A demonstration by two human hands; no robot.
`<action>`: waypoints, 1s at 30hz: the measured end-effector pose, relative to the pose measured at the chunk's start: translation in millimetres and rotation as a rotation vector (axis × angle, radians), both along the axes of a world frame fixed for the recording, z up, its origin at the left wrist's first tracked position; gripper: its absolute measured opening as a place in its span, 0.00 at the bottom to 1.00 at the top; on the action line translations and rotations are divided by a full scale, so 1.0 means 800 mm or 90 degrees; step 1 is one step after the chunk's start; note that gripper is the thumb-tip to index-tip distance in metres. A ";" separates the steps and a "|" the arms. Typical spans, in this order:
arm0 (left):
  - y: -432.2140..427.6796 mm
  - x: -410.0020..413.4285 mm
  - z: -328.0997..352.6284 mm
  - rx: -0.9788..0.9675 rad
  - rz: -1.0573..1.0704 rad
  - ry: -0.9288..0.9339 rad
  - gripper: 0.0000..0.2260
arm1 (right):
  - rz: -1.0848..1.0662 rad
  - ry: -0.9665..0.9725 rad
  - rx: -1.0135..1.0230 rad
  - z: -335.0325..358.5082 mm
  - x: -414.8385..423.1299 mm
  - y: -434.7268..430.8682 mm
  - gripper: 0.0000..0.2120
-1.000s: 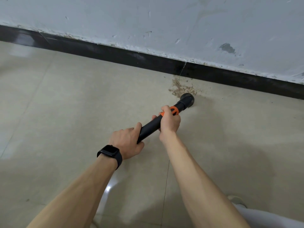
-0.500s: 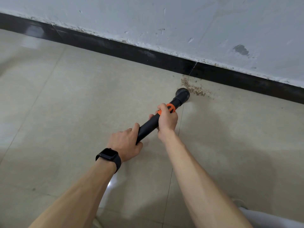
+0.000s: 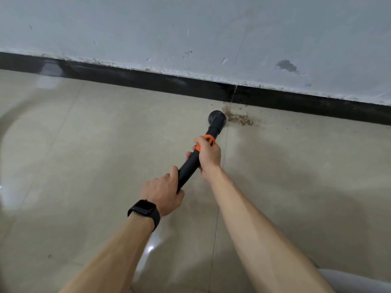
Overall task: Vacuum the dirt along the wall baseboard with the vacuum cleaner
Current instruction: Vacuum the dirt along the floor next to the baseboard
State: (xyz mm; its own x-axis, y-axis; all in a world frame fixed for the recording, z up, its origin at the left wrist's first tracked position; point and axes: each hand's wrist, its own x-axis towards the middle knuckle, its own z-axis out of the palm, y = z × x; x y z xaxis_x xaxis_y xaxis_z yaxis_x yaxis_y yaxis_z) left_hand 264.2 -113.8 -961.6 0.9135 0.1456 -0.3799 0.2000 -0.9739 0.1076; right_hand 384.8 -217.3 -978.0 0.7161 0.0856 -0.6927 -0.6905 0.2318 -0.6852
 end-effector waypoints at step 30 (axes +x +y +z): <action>-0.015 0.069 -0.022 -0.102 0.082 -0.009 0.15 | -0.007 -0.017 -0.100 -0.008 0.073 -0.001 0.13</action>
